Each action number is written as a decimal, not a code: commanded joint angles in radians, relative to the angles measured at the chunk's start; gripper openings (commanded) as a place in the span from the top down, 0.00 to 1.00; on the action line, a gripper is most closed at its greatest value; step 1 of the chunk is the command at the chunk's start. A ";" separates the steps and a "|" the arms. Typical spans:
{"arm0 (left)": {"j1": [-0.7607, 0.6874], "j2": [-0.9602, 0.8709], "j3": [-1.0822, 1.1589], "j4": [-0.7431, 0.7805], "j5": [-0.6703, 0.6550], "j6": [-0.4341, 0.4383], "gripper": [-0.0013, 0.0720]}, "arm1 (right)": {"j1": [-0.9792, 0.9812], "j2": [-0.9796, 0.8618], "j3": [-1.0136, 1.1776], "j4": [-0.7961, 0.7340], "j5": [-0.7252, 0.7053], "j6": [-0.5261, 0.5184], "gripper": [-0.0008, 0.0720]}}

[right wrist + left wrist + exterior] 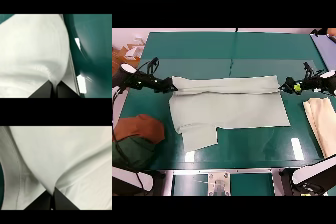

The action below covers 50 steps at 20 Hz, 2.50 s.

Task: Fold the shirts.

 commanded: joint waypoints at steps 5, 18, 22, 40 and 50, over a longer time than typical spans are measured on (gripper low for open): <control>0.007 0.000 0.000 0.030 -0.226 -0.153 0.22 | -0.023 0.007 0.058 -0.148 0.224 0.137 0.67; 0.006 0.516 -0.564 0.301 -0.375 -0.336 0.22 | -0.267 0.689 -0.698 -0.227 0.146 0.289 0.69; 0.006 0.698 -0.835 0.071 -0.083 -0.330 0.22 | -0.294 0.848 -0.954 -0.143 -0.019 0.288 0.52; -0.254 0.697 -1.017 -0.248 0.294 -0.176 0.94 | -0.228 0.589 -1.062 0.228 -0.285 0.081 0.53; -0.254 0.744 -0.798 -0.204 0.106 -0.178 0.95 | -0.210 0.675 -0.976 0.143 -0.192 0.062 0.96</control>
